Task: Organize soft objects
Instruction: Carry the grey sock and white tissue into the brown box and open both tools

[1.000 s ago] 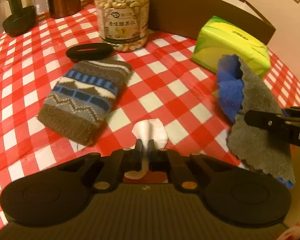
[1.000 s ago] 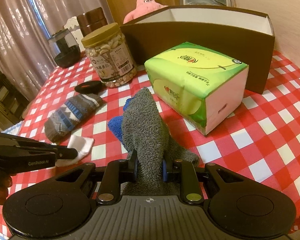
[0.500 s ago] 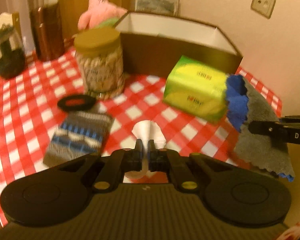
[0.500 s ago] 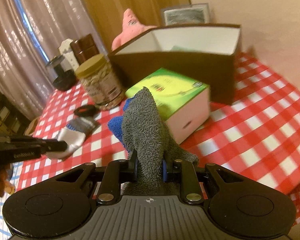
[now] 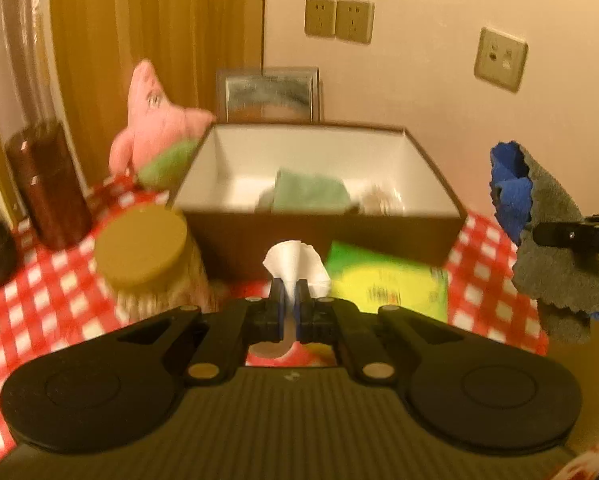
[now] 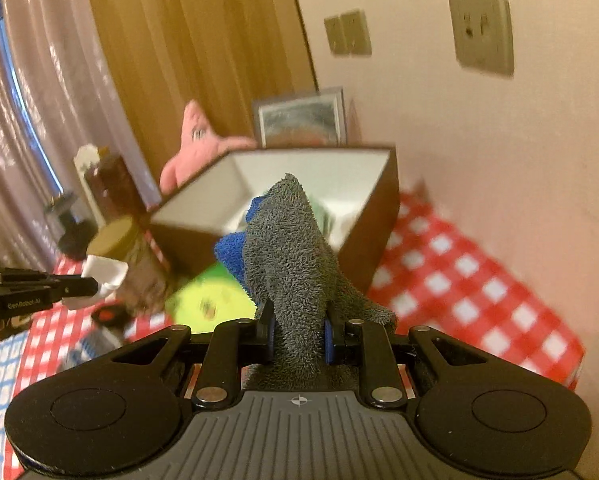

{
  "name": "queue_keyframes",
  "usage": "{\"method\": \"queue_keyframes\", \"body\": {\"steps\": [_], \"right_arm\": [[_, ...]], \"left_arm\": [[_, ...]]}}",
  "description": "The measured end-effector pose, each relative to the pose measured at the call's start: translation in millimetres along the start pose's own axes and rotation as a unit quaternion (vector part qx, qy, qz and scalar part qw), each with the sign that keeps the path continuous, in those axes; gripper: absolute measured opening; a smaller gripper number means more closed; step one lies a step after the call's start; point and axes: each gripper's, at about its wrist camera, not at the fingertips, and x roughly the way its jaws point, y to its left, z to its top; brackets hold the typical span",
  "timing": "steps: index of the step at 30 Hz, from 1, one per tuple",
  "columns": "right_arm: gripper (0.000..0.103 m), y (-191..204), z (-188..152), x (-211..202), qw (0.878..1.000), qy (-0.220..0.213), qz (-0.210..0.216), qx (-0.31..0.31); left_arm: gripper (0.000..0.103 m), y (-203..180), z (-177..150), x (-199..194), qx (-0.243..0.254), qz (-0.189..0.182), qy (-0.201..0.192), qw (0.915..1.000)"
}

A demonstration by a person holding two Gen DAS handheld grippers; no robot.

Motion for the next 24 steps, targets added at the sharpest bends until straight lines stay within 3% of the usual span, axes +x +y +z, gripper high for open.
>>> {"method": "queue_keyframes", "body": {"steps": [6,10,19,22,24], "right_arm": [[0.022,0,54,28,0.999,-0.045,0.022,-0.005],[0.022,6,85,59,0.998,-0.056,0.032,-0.017],[0.022,13,116,125,0.998,-0.060,0.006,-0.030],[0.022,11,123,138,0.998,-0.062,-0.007,-0.028],[0.022,10,125,144,0.997,-0.063,-0.016,-0.028]], "left_arm": [[0.004,-1,52,36,0.012,-0.004,-0.023,0.9997],[0.004,-1,77,64,0.014,-0.005,-0.017,0.9997],[0.006,-5,110,124,0.023,0.008,0.010,0.9997],[0.012,-2,119,138,0.004,-0.003,0.015,0.9999],[0.022,-2,122,143,-0.007,-0.004,0.018,0.9998]]}}
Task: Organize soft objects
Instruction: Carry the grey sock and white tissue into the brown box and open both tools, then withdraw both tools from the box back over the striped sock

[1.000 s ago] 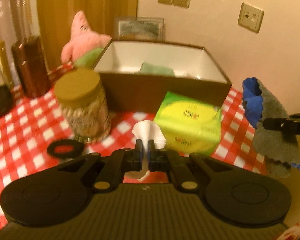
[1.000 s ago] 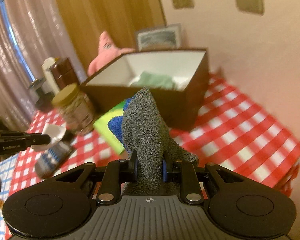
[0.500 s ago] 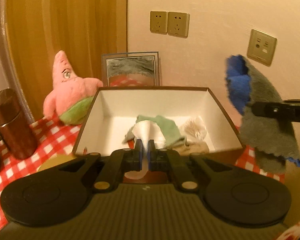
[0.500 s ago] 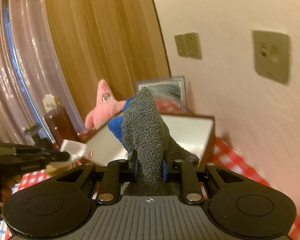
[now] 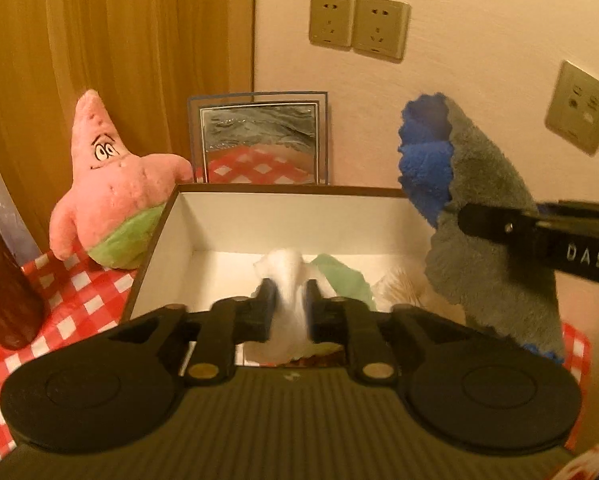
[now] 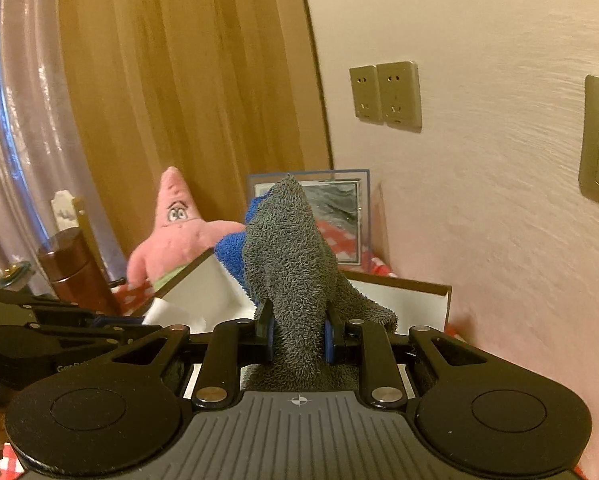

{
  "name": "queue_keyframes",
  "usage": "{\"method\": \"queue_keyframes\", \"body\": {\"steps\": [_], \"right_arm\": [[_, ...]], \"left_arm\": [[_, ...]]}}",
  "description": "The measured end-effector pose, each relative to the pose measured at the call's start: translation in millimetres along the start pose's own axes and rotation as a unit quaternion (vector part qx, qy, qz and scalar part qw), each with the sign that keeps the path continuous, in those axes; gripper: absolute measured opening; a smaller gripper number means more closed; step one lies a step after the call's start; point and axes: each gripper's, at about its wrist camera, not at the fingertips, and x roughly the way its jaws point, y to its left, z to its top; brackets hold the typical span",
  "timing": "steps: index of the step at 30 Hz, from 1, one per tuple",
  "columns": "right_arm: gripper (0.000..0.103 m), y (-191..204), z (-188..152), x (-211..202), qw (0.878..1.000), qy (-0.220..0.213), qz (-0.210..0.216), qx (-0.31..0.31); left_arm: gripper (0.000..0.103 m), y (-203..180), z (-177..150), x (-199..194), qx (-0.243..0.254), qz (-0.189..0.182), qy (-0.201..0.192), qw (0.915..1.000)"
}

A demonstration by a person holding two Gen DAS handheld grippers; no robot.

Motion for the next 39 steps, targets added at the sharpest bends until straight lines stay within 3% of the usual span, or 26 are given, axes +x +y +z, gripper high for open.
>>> {"method": "queue_keyframes", "body": {"steps": [8,13,22,31,39], "right_arm": [[0.022,0,3,10,1.000,-0.007,-0.022,-0.010],[0.070,0,6,13,0.999,-0.022,-0.035,-0.010],[0.072,5,-7,-24,0.999,-0.017,-0.018,0.025],[0.072,26,-70,-103,0.996,-0.012,0.030,0.086],[0.072,58,-123,-140,0.994,0.039,0.048,0.090]], "left_arm": [[0.028,1,3,-5,0.003,0.007,0.003,1.0000],[0.028,6,-7,-23,-0.003,0.001,0.005,1.0000],[0.029,18,-46,-89,-0.003,0.002,0.000,1.0000],[0.029,31,-120,-170,-0.034,0.019,0.014,0.9991],[0.029,39,-175,-219,-0.073,0.063,0.026,0.9950]]}}
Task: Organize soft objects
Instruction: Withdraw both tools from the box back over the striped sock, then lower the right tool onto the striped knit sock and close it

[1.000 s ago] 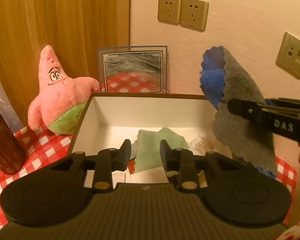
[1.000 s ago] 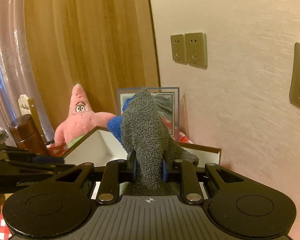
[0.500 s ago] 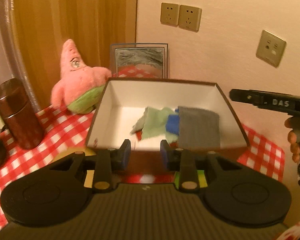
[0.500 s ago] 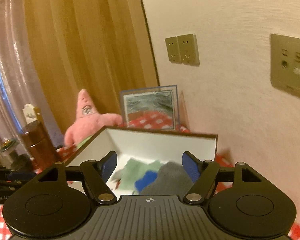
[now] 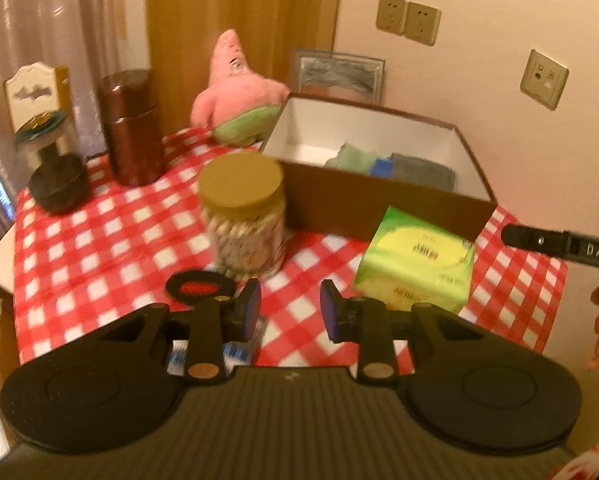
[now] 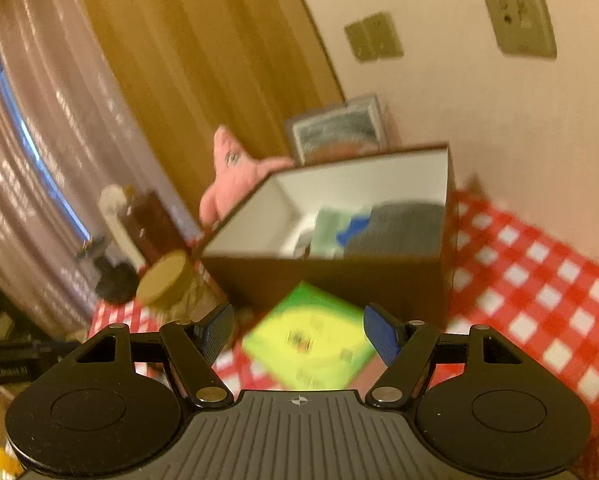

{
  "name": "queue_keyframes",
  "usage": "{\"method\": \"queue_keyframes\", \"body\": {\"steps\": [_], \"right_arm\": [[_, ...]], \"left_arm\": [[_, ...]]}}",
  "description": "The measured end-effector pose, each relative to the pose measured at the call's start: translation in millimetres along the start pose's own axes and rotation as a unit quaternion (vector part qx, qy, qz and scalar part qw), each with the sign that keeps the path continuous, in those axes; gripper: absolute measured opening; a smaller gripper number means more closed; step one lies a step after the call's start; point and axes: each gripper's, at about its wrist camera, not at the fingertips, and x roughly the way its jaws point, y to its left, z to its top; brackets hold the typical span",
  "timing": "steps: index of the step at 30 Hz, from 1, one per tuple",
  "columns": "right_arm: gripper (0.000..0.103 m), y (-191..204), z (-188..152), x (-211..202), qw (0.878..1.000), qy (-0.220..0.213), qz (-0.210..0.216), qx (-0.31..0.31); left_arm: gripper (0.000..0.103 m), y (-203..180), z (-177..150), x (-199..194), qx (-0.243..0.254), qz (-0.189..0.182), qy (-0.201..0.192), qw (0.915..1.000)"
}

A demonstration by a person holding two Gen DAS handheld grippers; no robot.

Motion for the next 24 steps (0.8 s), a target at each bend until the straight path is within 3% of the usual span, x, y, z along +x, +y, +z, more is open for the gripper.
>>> {"method": "queue_keyframes", "body": {"steps": [8,15,20,24], "right_arm": [[0.072,44,-63,3,0.998,0.069,0.012,0.005],[0.072,122,-112,40,0.994,0.112,0.006,0.012],[0.072,174,-133,72,0.992,0.118,-0.034,0.033],[0.072,209,-144,109,0.988,0.116,-0.090,0.049]], "left_arm": [[0.029,27,-33,-7,0.020,-0.005,0.035,0.9992],[0.029,89,-44,0,0.050,-0.026,0.049,0.9972],[0.029,150,-49,19,0.071,-0.061,0.060,0.9938],[0.029,188,-51,40,0.093,-0.093,0.072,0.9887]]}}
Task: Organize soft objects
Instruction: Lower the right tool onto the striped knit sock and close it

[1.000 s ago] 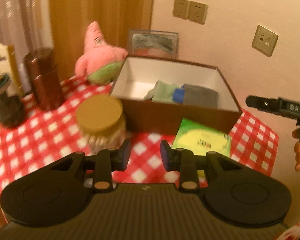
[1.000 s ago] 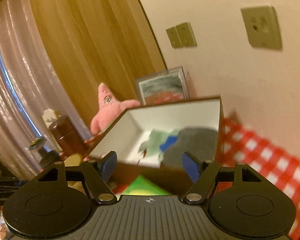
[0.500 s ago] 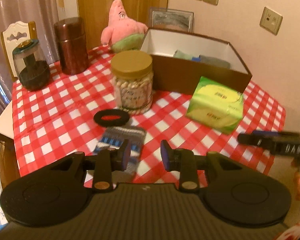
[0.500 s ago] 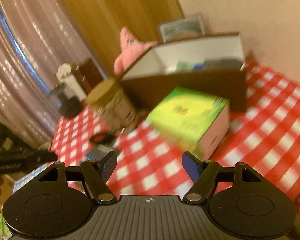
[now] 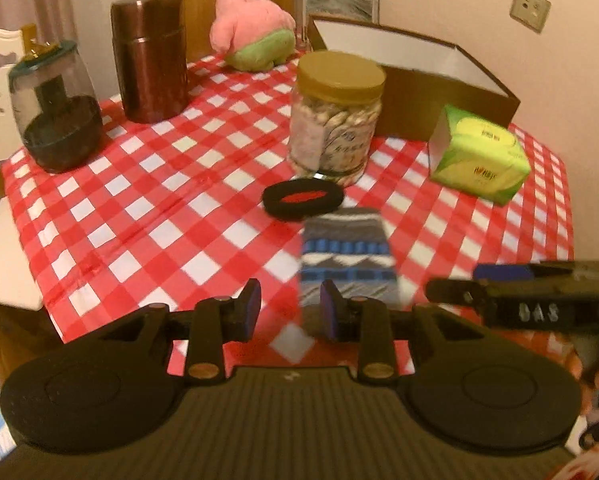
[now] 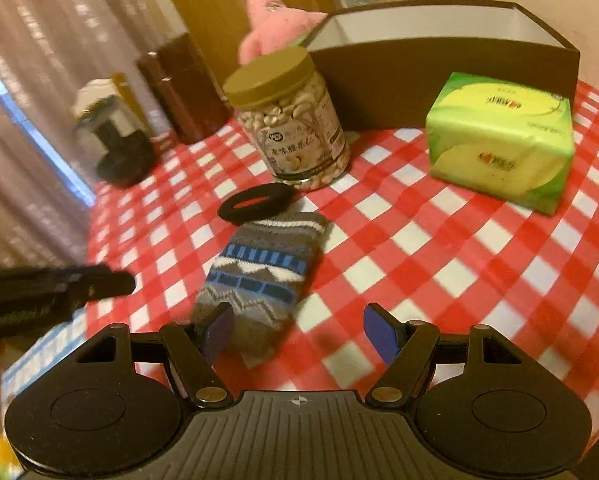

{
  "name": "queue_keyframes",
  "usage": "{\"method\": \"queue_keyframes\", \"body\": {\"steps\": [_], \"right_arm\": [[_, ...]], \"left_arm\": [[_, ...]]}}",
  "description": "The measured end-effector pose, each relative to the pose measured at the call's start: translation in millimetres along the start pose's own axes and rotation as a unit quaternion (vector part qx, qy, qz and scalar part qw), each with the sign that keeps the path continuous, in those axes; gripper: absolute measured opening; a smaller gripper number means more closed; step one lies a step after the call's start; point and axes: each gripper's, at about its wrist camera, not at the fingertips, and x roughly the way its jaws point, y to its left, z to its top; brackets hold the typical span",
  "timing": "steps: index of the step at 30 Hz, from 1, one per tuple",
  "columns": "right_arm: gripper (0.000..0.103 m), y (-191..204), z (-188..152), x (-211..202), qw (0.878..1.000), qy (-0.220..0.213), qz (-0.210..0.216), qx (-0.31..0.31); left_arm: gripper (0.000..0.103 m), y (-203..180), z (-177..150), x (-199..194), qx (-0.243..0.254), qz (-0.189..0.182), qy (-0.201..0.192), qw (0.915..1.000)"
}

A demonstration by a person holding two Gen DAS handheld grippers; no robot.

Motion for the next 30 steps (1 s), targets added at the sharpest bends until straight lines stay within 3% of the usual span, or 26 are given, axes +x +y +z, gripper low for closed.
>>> {"method": "queue_keyframes", "body": {"steps": [5,13,20,30], "right_arm": [[0.072,32,8,41,0.998,0.013,-0.033,0.043],[0.078,58,20,74,0.996,0.017,-0.083,0.035],[0.085,57,22,95,0.993,0.027,-0.112,0.038],[0.087,61,14,111,0.994,0.034,-0.103,-0.001]], "left_arm": [[0.029,34,-3,12,0.021,-0.026,0.021,0.9992],[0.029,62,0,27,0.023,-0.045,0.031,0.9982],[0.029,70,6,36,0.029,-0.041,0.034,0.9981],[0.029,61,-3,32,0.020,-0.008,0.031,0.9993]]}}
